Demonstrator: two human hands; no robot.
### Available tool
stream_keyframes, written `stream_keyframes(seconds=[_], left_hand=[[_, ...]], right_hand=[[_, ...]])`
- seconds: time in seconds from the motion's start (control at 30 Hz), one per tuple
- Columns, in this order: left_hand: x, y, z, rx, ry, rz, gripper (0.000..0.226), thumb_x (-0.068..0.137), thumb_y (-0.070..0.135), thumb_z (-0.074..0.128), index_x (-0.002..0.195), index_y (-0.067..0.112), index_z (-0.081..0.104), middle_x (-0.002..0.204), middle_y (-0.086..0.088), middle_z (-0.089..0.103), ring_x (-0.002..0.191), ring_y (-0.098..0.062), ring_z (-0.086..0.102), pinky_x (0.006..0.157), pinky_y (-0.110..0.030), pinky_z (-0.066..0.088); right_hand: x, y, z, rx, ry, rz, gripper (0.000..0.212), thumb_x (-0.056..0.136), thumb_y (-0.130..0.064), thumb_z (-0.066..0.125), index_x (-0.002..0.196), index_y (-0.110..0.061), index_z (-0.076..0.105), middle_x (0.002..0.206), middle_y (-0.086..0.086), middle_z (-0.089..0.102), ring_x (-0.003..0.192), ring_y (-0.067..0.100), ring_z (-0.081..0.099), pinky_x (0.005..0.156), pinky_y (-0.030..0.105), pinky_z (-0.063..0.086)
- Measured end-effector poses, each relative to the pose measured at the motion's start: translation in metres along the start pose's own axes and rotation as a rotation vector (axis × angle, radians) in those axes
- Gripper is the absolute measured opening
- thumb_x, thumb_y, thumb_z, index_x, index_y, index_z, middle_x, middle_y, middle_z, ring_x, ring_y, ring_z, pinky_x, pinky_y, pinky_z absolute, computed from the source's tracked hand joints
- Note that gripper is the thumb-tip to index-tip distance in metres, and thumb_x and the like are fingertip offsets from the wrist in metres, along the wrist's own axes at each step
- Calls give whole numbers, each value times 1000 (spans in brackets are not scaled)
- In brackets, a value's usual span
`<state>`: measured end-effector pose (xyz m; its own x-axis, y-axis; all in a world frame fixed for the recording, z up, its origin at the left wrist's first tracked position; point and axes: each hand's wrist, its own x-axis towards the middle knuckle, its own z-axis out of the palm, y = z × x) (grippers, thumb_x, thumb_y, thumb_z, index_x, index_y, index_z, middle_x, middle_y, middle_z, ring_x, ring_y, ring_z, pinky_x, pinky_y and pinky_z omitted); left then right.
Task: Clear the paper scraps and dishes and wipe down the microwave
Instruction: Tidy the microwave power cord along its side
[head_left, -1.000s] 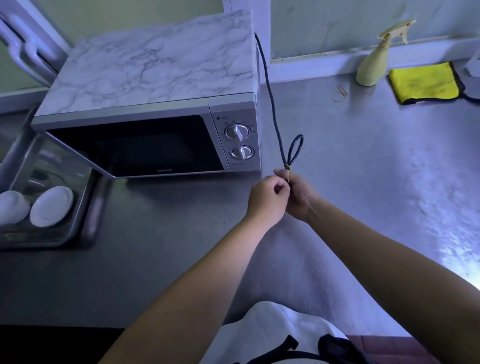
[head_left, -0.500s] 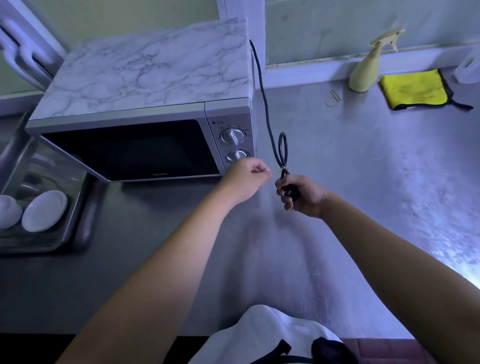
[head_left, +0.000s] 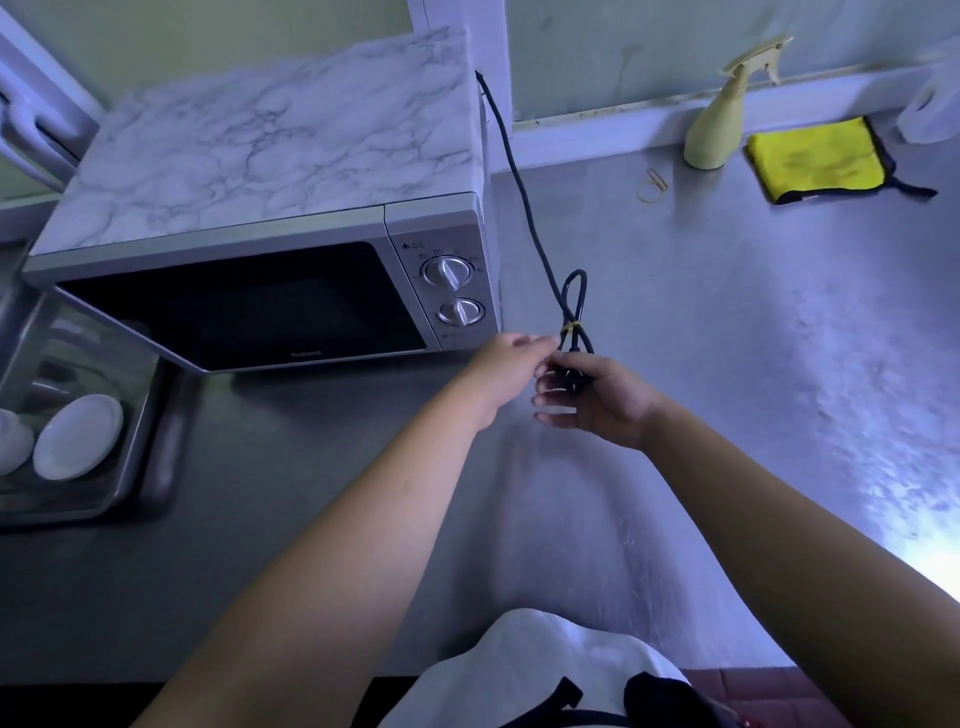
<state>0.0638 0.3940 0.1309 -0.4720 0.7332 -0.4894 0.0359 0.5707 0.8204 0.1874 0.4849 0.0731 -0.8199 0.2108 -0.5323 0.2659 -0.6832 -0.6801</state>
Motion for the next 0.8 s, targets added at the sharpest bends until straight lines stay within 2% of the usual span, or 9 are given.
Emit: stream_keyframes(seconds=[0.13,0.23,0.27,0.37,0.43,0.53,0.63,0.7,0.8], left_hand=[[5,10,4,-305,-97,-100,30,101,31,52,88,5,58,40,5,44,33,-13,42,43,-21,31],[11,16,4,-418,-65,-161,37,100,24,54,68,9,65,49,-5,47,30,-16,34,34,-15,24],[13,17,4,-432,-23,-164,30,99,19,56,73,9,68,55,-6,52,36,-17,38,36,-16,27],[18,18,4,-394,110,-123,16,96,5,57,107,6,70,84,-8,69,60,-14,59,51,-18,45],[18,13,3,-357,174,-92,17,95,4,59,106,12,69,94,-9,70,72,-14,63,61,-14,47],[17,4,-2,-418,180,-111,16,95,5,61,105,14,70,91,-7,71,72,-14,64,68,-21,52],[16,-4,-11,-442,144,-166,15,96,13,62,100,25,68,88,-1,72,73,-14,65,80,-33,53],[13,-14,-19,-400,137,-186,24,98,17,59,118,26,64,104,-2,70,91,-17,66,91,-41,54],[6,-41,-36,-284,220,-169,36,95,20,62,131,24,61,121,-1,62,107,-17,61,100,-38,51]], right_hand=[[0,-4,-1,-92,-111,36,34,92,-50,55,97,-23,75,106,4,70,109,22,66,100,47,47],[0,-7,-3,-92,-159,66,43,94,-54,53,104,-18,73,110,6,68,113,23,64,103,47,46],[-1,-7,-1,-102,-123,72,40,95,-52,54,103,-17,73,108,5,68,110,23,66,101,46,48],[3,2,7,-160,242,-57,20,94,-36,65,97,-18,71,99,5,71,94,24,69,88,41,54],[5,7,12,-198,462,-240,12,91,-28,71,92,-16,68,87,3,72,85,21,68,81,37,53],[11,4,22,-254,461,-323,9,94,-24,68,91,-15,70,77,0,72,75,16,67,77,33,54],[23,-6,24,-294,447,-308,7,97,-17,64,97,-11,68,75,8,68,68,24,62,72,36,53],[34,-13,20,-348,427,-247,12,96,-13,64,106,-5,65,74,12,66,66,27,61,72,40,54],[55,-26,9,-424,461,-123,17,95,-11,65,109,-3,60,74,15,65,66,27,62,74,42,57]])
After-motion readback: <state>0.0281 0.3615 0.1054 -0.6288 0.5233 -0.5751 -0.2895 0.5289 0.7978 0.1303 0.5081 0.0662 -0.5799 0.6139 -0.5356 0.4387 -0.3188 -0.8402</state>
